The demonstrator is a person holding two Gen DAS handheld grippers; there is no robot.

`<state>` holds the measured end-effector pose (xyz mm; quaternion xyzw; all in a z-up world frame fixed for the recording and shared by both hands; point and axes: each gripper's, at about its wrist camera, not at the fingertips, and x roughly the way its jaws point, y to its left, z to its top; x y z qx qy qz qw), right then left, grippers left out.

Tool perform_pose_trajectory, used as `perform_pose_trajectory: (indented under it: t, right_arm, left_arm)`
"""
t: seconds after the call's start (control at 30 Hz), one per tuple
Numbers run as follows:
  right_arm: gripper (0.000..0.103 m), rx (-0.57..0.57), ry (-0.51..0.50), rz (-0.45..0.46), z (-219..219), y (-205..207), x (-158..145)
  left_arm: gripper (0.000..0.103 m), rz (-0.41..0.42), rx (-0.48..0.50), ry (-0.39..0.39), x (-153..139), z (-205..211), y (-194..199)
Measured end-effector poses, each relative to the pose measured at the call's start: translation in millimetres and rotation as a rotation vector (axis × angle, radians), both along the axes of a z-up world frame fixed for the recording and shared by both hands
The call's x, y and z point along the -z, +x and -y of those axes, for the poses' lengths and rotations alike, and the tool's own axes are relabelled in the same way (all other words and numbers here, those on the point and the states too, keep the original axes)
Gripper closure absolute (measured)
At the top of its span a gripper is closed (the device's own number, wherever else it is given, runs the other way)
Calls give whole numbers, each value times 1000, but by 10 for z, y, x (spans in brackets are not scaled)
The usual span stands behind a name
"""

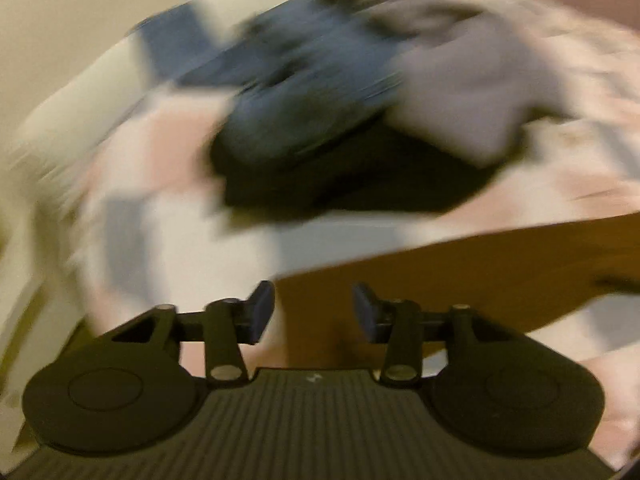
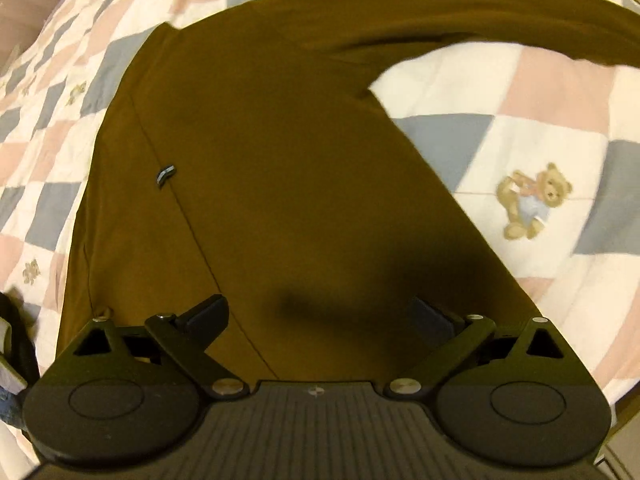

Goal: Fold clothes
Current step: 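Smooth the shirt body flat with both grippers open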

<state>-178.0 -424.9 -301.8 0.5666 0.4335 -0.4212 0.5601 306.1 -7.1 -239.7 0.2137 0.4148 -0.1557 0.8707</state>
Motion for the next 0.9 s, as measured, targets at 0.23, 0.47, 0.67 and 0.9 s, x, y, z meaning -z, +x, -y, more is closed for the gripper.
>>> perform_pose_trajectory:
  t: [0.23,0.47,0.67,0.9]
  right_arm:
    - [3,51,-9,-13,-248,-350,-31]
    - [3,190,50,-53,-586,-847,69]
    - [3,129,44,-42,-572,-726,70]
    - [2,124,62,-47,-668,-647,108]
  left_arm:
    - [69,-168,348,78,590,639,-102]
    - [69,-219,419,29,566,661,-406]
    - [69,-156,555,106,753,1060,-322]
    - [69,-312,864,227,1051,987,-601]
